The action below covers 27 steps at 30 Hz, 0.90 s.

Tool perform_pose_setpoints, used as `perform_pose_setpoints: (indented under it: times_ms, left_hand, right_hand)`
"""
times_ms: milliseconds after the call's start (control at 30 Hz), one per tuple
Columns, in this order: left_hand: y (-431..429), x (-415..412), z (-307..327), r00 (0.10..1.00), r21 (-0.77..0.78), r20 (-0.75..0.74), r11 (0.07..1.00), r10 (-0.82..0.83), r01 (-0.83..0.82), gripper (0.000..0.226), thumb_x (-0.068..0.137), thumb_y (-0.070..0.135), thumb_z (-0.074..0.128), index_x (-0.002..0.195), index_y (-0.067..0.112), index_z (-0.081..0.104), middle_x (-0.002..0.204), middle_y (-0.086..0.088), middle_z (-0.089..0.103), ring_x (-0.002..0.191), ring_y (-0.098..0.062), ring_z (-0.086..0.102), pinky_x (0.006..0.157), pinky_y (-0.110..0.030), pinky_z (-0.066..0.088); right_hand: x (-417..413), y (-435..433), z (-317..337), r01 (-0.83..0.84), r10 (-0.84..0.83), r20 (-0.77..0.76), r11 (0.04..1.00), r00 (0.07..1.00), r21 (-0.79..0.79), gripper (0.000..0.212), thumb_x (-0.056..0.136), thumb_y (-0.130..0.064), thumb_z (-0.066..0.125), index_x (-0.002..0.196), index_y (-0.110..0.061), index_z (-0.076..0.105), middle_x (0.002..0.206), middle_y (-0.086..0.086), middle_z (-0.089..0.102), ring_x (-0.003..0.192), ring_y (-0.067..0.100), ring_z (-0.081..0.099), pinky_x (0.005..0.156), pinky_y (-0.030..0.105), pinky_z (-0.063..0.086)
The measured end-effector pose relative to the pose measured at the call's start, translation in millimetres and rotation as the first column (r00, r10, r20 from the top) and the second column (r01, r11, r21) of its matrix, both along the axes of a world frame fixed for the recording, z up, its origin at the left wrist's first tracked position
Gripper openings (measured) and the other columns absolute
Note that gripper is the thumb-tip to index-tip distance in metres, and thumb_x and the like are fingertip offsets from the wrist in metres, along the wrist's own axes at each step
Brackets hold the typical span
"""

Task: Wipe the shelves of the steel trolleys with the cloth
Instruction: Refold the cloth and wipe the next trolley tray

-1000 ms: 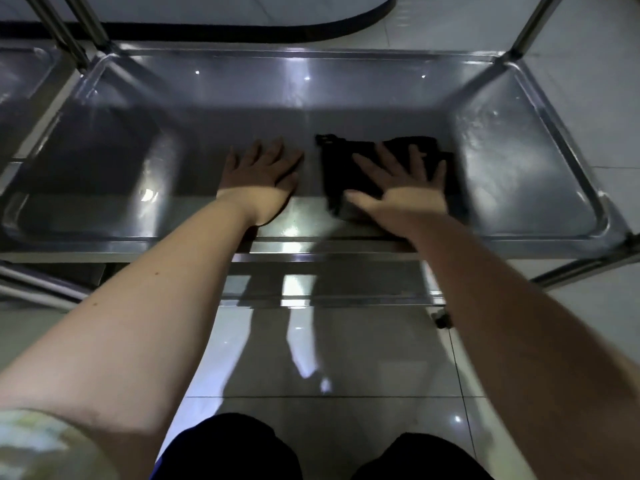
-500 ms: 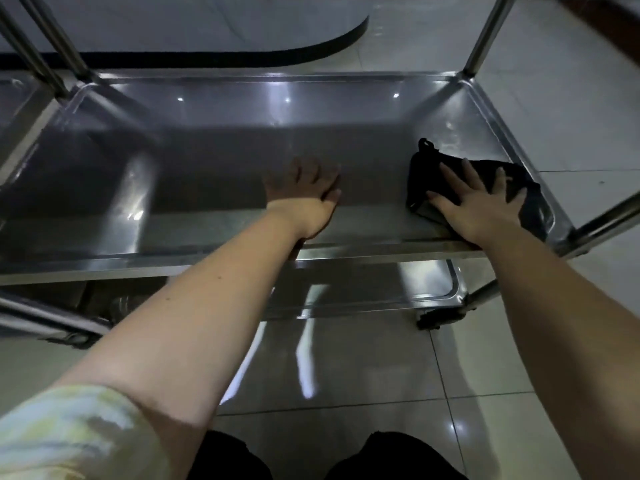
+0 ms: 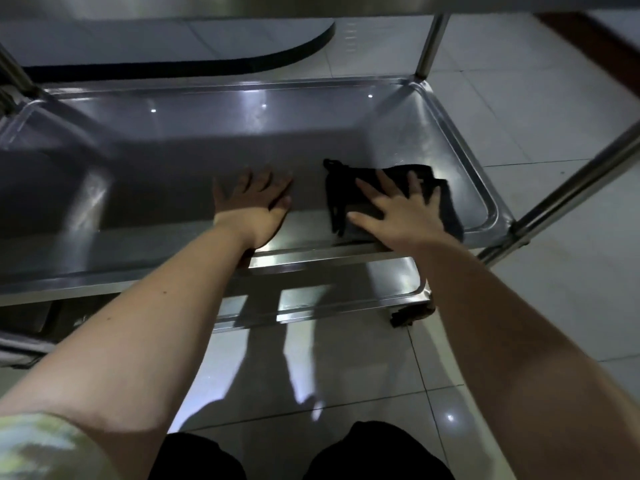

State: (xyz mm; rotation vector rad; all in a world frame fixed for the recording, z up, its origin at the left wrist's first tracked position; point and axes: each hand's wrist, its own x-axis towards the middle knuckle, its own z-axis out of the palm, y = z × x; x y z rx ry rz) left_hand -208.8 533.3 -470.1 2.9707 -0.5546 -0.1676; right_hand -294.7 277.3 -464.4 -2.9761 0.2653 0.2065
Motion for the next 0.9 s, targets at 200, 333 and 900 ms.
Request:
perform_pose_setpoints:
  times_ms: [200, 333, 900]
  left_hand:
    - [-4, 0, -3, 1.000, 0.002, 0.024, 1.000, -0.006, 0.006, 0.051, 0.097, 0.060, 0.016, 0.147, 0.057, 0.008, 0.163, 0.013, 0.006, 0.151, -0.023, 0.000, 0.112, -0.067, -0.005]
    - [-6, -2, -5, 1.000, 0.006, 0.027, 1.000, -0.005, 0.005, 0.049, 0.098, 0.057, 0.016, 0.147, 0.057, 0.007, 0.163, 0.012, 0.006, 0.151, -0.025, -0.001, 0.111, -0.068, -0.006]
    - [-11, 3, -11, 0.999, -0.021, 0.052, 1.000, 0.010, -0.009, 0.049, 0.098, 0.060, 0.018, 0.146, 0.059, 0.007, 0.163, 0.015, 0.005, 0.150, -0.021, 0.000, 0.112, -0.066, -0.005]
  right_hand:
    - [-17, -95, 4, 0.195, -0.202, -0.104, 0.978, 0.974, -0.074, 0.079, 0.070, -0.093, 0.009, 0.142, -0.064, -0.003, 0.162, -0.018, -0.008, 0.147, 0.034, -0.015, 0.113, 0.064, -0.011]
    - [-5, -36, 1, 0.189, -0.191, -0.061, 0.981, 0.980, -0.034, 0.074, 0.079, -0.087, 0.016, 0.146, -0.059, -0.001, 0.162, -0.015, -0.011, 0.145, 0.043, -0.017, 0.110, 0.069, -0.011]
    - [74, -87, 4, 0.173, -0.175, -0.044, 0.984, 0.984, -0.048, 0.071, 0.083, -0.083, 0.019, 0.147, -0.058, 0.001, 0.163, -0.015, -0.005, 0.147, 0.036, -0.014, 0.110, 0.068, -0.012]
